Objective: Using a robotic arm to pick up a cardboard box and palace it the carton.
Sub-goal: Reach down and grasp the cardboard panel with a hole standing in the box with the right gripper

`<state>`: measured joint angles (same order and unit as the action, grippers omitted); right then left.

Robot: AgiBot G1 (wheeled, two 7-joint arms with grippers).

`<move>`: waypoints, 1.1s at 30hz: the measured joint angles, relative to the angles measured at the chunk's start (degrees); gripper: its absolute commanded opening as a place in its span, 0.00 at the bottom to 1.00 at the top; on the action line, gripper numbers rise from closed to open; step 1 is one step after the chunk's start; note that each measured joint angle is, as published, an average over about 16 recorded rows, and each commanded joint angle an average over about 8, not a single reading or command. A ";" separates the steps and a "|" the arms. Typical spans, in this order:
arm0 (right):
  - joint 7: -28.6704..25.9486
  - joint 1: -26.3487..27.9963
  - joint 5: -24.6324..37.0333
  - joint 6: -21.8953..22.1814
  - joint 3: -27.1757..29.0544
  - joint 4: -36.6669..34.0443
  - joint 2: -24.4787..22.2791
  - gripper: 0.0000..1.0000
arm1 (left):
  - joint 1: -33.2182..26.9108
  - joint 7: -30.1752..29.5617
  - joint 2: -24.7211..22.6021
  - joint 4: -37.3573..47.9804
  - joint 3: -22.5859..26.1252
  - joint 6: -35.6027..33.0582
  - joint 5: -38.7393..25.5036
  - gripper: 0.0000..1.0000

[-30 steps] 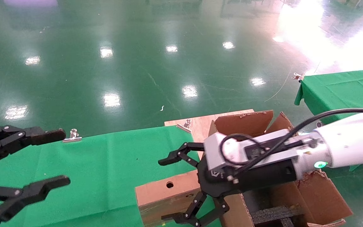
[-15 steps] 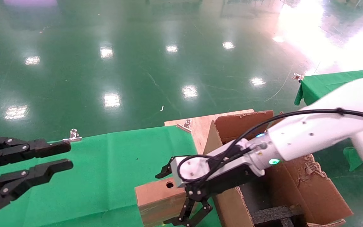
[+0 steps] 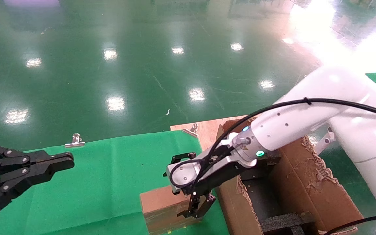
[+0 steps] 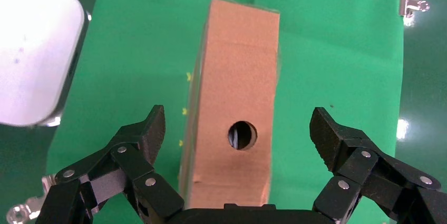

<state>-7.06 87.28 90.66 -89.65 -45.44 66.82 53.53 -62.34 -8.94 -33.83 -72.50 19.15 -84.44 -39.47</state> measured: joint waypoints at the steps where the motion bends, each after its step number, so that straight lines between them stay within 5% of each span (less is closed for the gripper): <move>1: 0.25 0.40 0.41 -0.08 -0.53 -0.11 0.26 1.00 | 0.00 0.00 0.00 0.00 0.00 0.00 0.00 0.12; 7: 1.24 2.14 2.02 -0.34 -3.33 -0.69 1.29 1.00 | 0.00 0.00 0.00 0.00 0.01 0.01 0.00 0.87; 9: 1.44 2.53 2.37 -0.39 -4.12 -0.81 1.49 1.00 | 0.00 0.01 0.00 0.00 0.01 0.01 0.00 1.00; 12: 1.65 2.95 2.76 -0.44 -5.03 -0.94 1.69 0.84 | 0.00 0.01 0.00 0.01 0.01 0.01 -0.01 1.00; 18: 1.85 3.29 3.08 -0.49 -5.84 -1.07 1.85 0.12 | 0.01 0.01 0.01 0.01 0.01 0.02 -0.01 1.00; 20: 1.87 3.33 3.12 -0.50 -5.94 -1.09 1.88 0.01 | 0.01 0.01 0.01 0.01 0.01 0.03 -0.01 1.00; 33: 1.83 3.04 2.83 -0.46 -5.37 -0.95 1.72 0.00 | 0.01 0.01 0.01 0.01 0.01 0.02 0.01 1.00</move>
<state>-5.23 90.31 93.49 -90.12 -50.81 65.87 55.24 -62.33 -8.93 -33.82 -72.48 19.16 -84.41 -39.46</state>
